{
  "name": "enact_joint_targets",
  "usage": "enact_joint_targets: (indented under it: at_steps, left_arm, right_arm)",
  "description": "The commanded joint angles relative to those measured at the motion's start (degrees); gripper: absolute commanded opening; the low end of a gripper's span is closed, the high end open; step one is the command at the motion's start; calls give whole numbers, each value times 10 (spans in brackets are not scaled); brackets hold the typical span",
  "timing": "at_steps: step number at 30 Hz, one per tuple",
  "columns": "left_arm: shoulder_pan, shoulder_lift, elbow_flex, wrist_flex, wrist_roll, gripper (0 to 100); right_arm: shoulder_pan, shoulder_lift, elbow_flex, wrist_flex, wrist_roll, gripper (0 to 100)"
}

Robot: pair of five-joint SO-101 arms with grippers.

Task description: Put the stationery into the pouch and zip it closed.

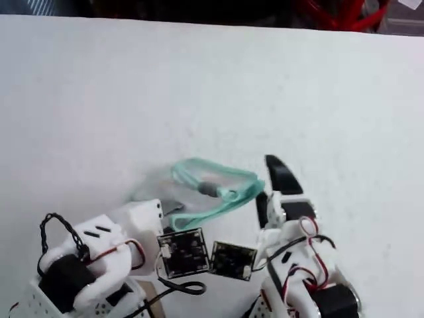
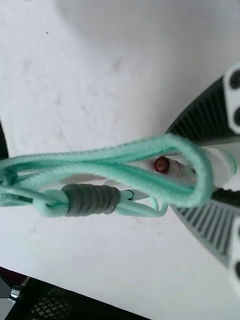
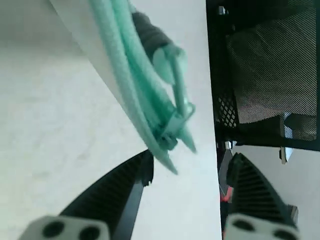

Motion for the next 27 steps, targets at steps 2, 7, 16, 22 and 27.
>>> enact_joint_targets:
  at_steps: [2,7,16,22,27]
  left_arm:
    - [-5,3,-3,3,-7,23]
    - [-7,3,-3,-2,-8,23]
    - [-11,3,48,-65,-9,23]
    - [-67,3,86,-131,-4,28]
    - [-89,1,85,-136,-4,28]
  right_arm:
    - [-19,80,-19,-37,-11,214]
    - [-19,150,-46,-43,-9,159]
    - [-71,122,-137,51,-11,19]
    - [-110,116,-182,92,-81,19]
    - [-177,120,-242,137,-153,19]
